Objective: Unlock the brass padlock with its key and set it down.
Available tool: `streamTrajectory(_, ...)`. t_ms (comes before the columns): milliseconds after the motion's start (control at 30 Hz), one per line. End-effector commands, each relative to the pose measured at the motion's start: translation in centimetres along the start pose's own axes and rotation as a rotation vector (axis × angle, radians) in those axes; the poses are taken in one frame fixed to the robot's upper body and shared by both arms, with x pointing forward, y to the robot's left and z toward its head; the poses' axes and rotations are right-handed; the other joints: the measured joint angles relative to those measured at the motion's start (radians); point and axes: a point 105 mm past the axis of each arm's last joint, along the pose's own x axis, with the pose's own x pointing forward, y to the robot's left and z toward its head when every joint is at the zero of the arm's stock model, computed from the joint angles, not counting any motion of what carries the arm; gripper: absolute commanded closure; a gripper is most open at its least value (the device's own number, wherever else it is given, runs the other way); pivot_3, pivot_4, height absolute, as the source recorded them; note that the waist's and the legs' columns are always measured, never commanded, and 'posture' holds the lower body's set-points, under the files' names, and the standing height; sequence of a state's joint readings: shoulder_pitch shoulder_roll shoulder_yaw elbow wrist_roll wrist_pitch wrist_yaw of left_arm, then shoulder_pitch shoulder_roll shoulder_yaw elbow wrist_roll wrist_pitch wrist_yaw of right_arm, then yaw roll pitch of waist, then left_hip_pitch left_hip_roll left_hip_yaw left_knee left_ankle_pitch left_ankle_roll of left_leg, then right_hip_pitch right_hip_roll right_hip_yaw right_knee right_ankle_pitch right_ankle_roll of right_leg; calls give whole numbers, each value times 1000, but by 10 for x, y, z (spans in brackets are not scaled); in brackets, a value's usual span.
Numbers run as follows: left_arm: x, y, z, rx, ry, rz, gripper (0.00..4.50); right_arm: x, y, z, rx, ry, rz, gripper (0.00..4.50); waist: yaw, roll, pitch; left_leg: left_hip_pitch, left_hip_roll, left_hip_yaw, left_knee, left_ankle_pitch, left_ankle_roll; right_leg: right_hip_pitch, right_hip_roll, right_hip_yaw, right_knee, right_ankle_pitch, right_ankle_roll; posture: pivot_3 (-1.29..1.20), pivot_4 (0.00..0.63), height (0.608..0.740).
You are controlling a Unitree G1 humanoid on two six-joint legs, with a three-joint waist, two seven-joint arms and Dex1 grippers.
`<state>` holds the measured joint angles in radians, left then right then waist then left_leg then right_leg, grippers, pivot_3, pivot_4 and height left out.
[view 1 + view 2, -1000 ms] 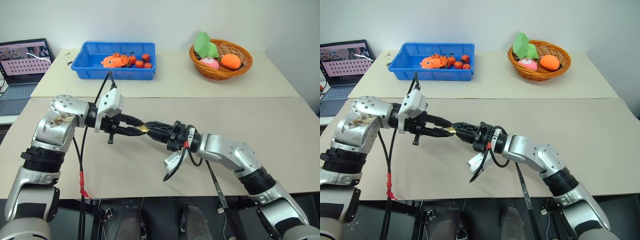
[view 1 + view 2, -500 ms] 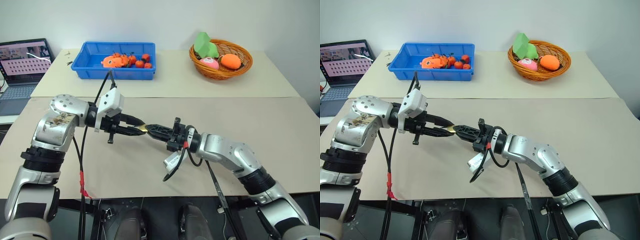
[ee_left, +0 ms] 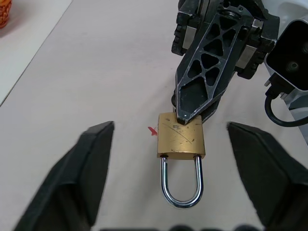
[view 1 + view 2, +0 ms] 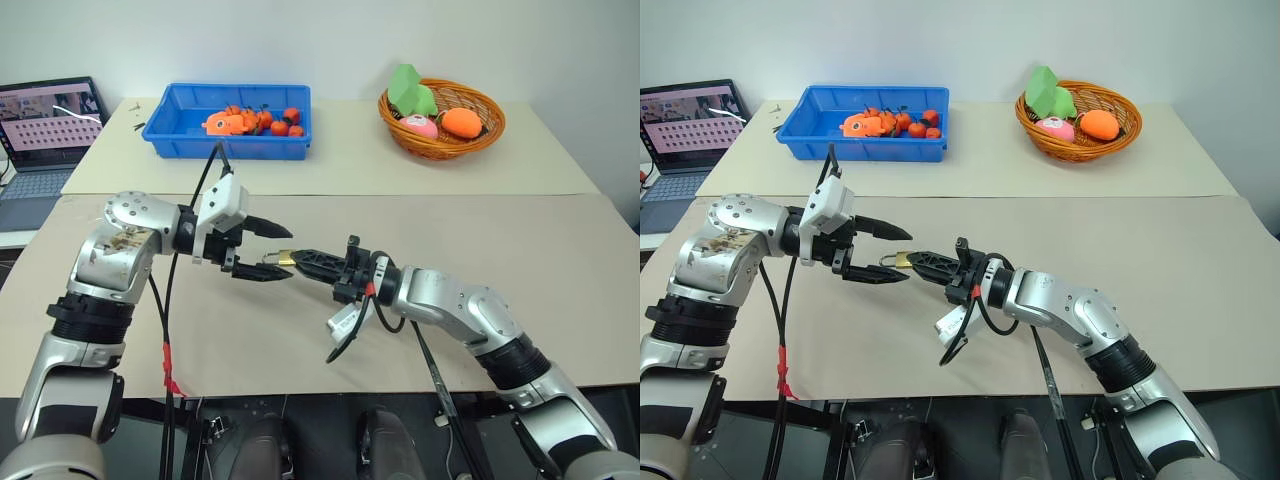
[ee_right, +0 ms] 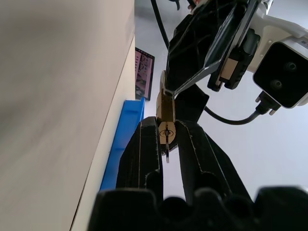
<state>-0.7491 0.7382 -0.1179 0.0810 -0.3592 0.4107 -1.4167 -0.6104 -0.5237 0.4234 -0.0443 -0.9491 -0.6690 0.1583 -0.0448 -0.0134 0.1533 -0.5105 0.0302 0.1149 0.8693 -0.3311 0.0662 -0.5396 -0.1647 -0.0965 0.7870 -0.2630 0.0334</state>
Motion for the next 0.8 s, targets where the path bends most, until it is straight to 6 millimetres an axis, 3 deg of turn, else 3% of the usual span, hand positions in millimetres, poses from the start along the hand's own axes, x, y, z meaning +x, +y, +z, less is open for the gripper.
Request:
streamTrajectory(33, -7, 2, 14, 33, -53, 33, 129, -3, -10, -6, 22, 27, -46, 4404, 0, 0, 0, 0, 0, 0, 0, 0, 0, 0, 0, 0, 0, 0, 0, 0, 150, 664)
streamTrajectory(133, -11, 3, 19, -3, -85, 55, 129, -5, -7, -13, 39, 55, -38, 4404, 0, 0, 0, 0, 0, 0, 0, 0, 0, 0, 0, 0, 0, 0, 0, 0, 150, 664)
streamTrajectory(267, -42, 20, 38, -315, -304, 152, 129, -14, -3, -25, 48, 126, -30, 4404, -1, 0, 0, 0, 0, 0, 0, 0, 0, 0, 0, 0, 0, 0, 0, 0, 150, 664)
streamTrajectory(367, -69, 28, 6, -585, -421, 265, 129, -18, -6, -31, 49, 169, -42, 4404, -6, 0, 0, 0, 1, -1, 0, 0, 0, 0, 0, 0, 0, 0, 0, 0, 150, 664)
streamTrajectory(433, -75, 28, -14, -668, -423, 325, 129, -20, -8, -34, 49, 189, -50, 4404, -13, 1, -1, 1, 0, 0, 0, 0, 0, 0, 0, 1, 0, -1, 1, 0, 150, 664)
streamTrajectory(533, -63, 14, -52, -851, -396, 358, 129, -24, -15, -38, 33, 221, -63, 4404, -16, 1, 0, 1, 0, 0, 0, 0, 0, 0, 0, 1, 1, 0, 0, 0, 150, 664)
streamTrajectory(633, -40, -1, -62, -941, -411, 312, 129, -26, -24, -41, 10, 242, -82, 4404, -10, 1, 0, 0, 0, -1, 0, 0, 0, 0, 0, 1, 1, 0, 0, 0, 150, 664)
streamTrajectory(733, -21, -7, -61, -988, -438, 277, 761, -25, -33, -41, 0, 251, -103, 4404, 2, 0, 0, 0, 0, -1, 0, 0, 0, 1, 0, 1, 1, 0, 0, 0, 150, 664)
streamTrajectory(800, -8, -11, -54, -990, -463, 236, 1602, -23, -36, -38, -1, 249, -111, 4404, 3, 0, -1, 1, 0, -1, 1, 0, 0, 2, 0, 1, 0, 0, 0, 0, 150, 664)
